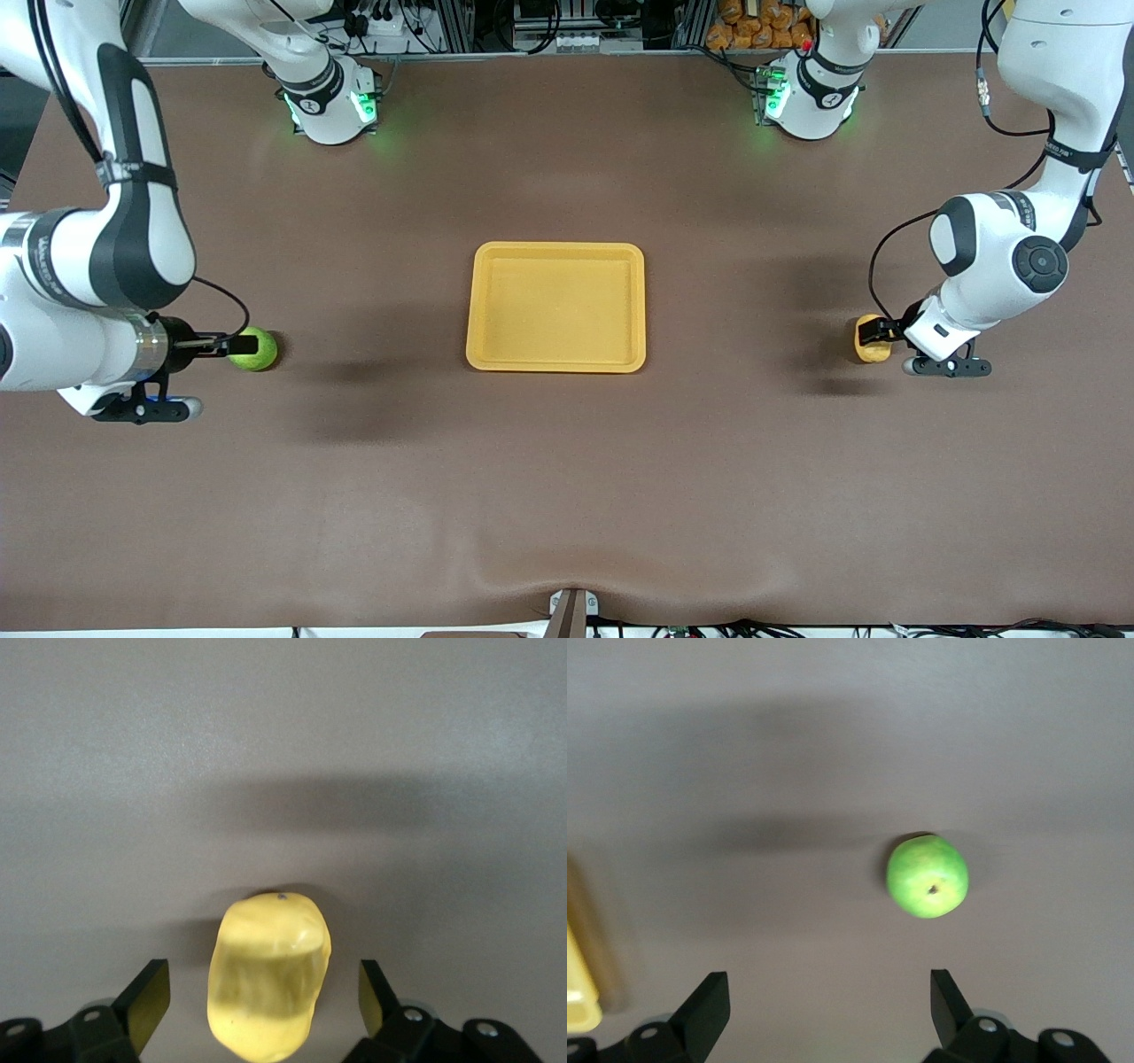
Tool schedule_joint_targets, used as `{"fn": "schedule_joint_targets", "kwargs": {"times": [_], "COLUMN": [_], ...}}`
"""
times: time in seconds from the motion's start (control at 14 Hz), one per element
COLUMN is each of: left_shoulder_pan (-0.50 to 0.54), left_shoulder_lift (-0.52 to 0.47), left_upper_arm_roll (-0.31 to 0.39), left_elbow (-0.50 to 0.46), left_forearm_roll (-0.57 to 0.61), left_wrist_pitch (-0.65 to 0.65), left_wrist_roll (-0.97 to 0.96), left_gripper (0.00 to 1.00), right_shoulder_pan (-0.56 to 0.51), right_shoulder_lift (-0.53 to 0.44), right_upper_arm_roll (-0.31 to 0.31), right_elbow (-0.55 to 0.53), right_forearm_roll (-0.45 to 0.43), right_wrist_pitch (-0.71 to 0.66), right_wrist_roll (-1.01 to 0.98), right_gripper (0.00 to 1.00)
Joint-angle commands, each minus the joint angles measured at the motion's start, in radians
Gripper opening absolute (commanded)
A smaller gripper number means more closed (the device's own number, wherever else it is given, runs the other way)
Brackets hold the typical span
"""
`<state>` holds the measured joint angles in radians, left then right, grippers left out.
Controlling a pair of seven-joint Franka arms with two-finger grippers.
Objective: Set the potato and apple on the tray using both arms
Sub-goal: 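Close the left gripper on the potato while the right gripper grasps the apple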
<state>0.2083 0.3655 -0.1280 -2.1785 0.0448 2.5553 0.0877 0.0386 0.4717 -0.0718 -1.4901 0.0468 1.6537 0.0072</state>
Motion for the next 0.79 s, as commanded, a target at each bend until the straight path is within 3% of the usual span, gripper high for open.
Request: {"fn": "schedule_joint_targets", "kwargs": {"times": [0.0, 0.36, 0.71], "left_shoulder_pan": [0.008, 0.008, 0.006], "left_shoulder_lift": [0.009, 0.032, 0.026], "left_upper_arm_roll": [-0.005, -0.005, -0.005], "left_elbow": [-0.003, -0.003, -0.004], "left_forearm_roll": [0.000, 0.000, 0.000], "left_wrist_pitch": [0.023, 0.039, 0.039], "left_wrist_roll": [0.021, 0.021, 0.021], "left_gripper": [0.92, 0.83, 0.53], "right_shoulder_pan": [-0.029, -0.098, -0.106], "right_shoulder_lift": [-0.018, -0.033, -0.071], "right_upper_arm_roll": [0.010, 0.012, 0.012], "right_elbow": [-0.138, -0.338, -0.498], "right_forearm_roll": [-0.024, -0.064, -0.062], "right_wrist_pitch": [0.105, 0.383, 0.584], "right_wrist_roll": [-0.009, -0.163, -0.190], "right_gripper": [1.00, 1.00, 1.00]}}
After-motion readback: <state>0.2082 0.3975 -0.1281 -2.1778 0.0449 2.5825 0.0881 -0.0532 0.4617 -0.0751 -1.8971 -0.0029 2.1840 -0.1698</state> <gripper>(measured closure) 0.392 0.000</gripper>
